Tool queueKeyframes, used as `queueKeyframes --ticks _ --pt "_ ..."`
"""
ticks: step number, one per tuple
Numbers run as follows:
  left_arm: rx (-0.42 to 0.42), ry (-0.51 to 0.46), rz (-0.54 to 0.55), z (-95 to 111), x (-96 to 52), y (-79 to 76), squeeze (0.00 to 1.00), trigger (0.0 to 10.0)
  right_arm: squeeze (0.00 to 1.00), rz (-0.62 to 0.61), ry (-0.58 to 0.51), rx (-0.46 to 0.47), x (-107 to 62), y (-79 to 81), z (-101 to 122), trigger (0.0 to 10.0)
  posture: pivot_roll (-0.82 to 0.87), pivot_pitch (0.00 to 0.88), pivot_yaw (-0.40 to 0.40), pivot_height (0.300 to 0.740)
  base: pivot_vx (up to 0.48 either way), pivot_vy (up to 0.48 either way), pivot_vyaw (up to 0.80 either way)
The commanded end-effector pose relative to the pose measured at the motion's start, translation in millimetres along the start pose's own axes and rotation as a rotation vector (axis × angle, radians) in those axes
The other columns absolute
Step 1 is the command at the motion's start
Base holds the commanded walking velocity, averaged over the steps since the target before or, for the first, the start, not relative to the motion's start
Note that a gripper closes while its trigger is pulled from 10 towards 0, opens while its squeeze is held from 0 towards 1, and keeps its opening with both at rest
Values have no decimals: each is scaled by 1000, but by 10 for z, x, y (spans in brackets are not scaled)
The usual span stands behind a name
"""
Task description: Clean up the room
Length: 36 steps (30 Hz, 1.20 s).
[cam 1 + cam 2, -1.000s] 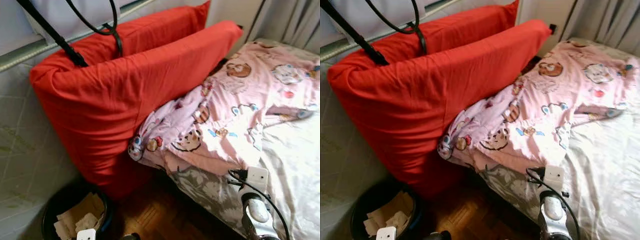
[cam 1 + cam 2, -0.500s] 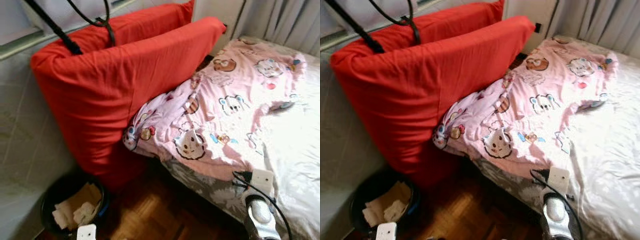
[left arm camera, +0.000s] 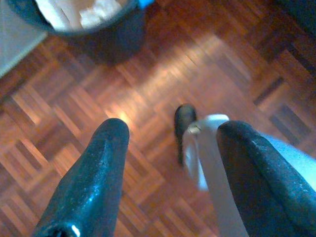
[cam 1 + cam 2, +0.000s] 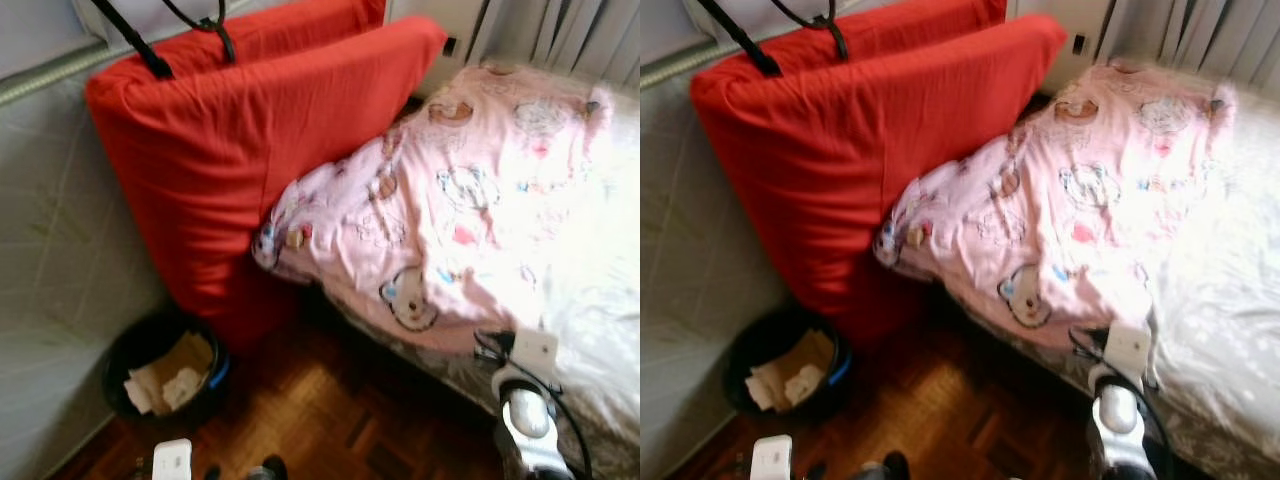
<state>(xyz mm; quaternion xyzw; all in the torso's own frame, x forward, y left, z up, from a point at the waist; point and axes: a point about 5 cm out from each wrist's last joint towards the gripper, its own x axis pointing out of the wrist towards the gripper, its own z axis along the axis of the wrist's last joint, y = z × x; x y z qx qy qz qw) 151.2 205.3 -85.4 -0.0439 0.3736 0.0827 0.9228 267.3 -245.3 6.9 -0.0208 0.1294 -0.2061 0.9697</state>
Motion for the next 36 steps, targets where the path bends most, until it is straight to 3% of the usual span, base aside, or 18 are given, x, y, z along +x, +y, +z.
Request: queueKeyframes --ticks 1,22,23,24,25,26,27,31,36 --pt "15 9 14 -16 -13 68 0 10000 0 -10 -8 -1 -8 -17 -2 10000 -23 148 -3 740 0 0 0" --pt "16 18 19 -39 -20 64 0 10000 0 -88 174 -52 -85 -201 -274 10000 -22 142 -7 740 0 0 0" --pt "16 26 20 -54 -24 70 0 10000 122 -91 192 -51 -100 -221 -306 10000 -23 141 -7 740 0 0 0" --pt "16 26 20 -54 -24 70 0 10000 122 -91 192 -51 -100 -221 -306 10000 -23 141 -7 740 0 0 0" --pt "16 30 20 -60 -26 73 0 10000 333 -92 209 -51 -113 -235 -335 10000 -23 141 -7 740 0 0 0" --pt "16 32 21 -62 -26 75 0 10000 396 -91 216 -49 -120 -238 -348 10000 -24 139 -6 740 0 0 0" --pt "16 35 21 -64 -26 78 0 10000 757 -87 237 -54 -142 -249 -388 10000 -24 139 -6 740 0 0 0" --pt "17 39 21 -64 -24 82 0 10000 812 -84 275 -56 -183 -266 -460 10000 -24 132 -4 740 0 0 0" --pt "20 49 20 -64 -20 91 0 10000 745 -63 369 -60 -312 -308 -650 10000 -27 120 1 740 0 0 0"
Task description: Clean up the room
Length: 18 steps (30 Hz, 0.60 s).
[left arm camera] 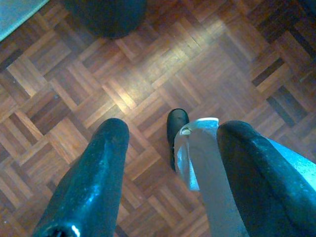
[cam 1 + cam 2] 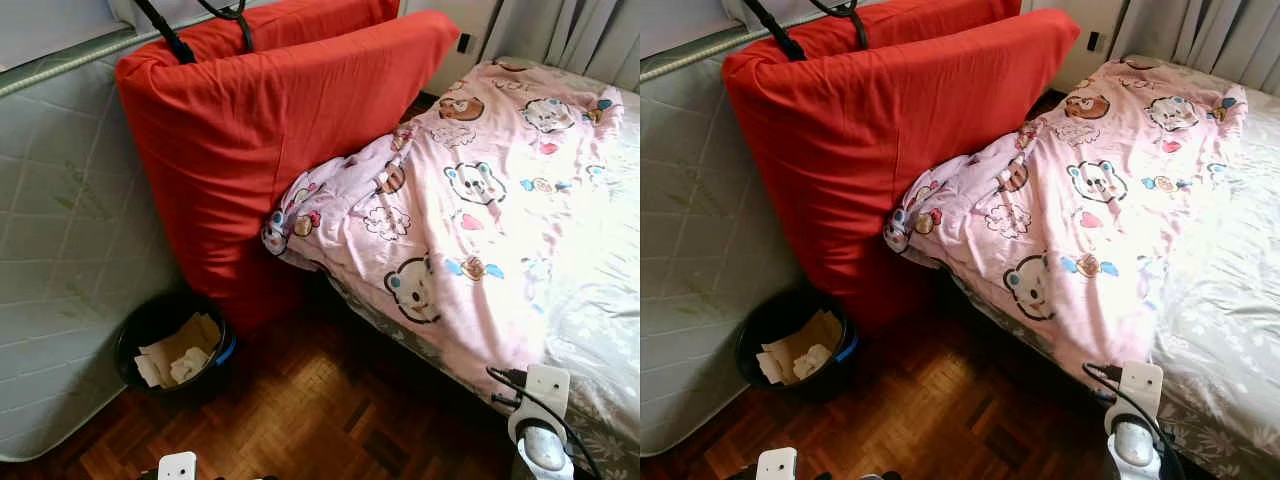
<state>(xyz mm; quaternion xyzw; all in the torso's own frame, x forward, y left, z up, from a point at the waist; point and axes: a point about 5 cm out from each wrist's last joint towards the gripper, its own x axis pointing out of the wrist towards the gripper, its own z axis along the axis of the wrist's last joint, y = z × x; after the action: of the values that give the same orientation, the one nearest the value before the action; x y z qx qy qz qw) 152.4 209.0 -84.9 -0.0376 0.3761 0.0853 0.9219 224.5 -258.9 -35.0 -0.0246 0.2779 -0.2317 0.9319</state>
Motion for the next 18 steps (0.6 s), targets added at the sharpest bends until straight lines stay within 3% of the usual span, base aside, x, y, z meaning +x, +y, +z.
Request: queueKeyframes --ticks 1,2,11,13,18 --pt "10 45 9 -82 -28 56 0 10000 745 -1 71 2 -44 -49 -160 10000 -27 120 1 740 0 0 0" --pt "11 46 9 -81 -26 55 0 10000 0 19 113 -6 -78 -55 -257 10000 -29 119 3 740 0 0 0" --pt "22 53 0 -74 -22 71 0 10000 0 209 370 -72 -382 90 -838 10000 -25 101 9 740 0 0 0" --pt "22 54 0 -75 -22 76 0 10000 0 225 372 -71 -392 116 -845 10000 -24 101 9 740 0 0 0" --pt "19 70 3 -82 -20 94 0 10000 0 330 344 -109 -433 351 -825 10000 -36 111 14 740 0 0 86"
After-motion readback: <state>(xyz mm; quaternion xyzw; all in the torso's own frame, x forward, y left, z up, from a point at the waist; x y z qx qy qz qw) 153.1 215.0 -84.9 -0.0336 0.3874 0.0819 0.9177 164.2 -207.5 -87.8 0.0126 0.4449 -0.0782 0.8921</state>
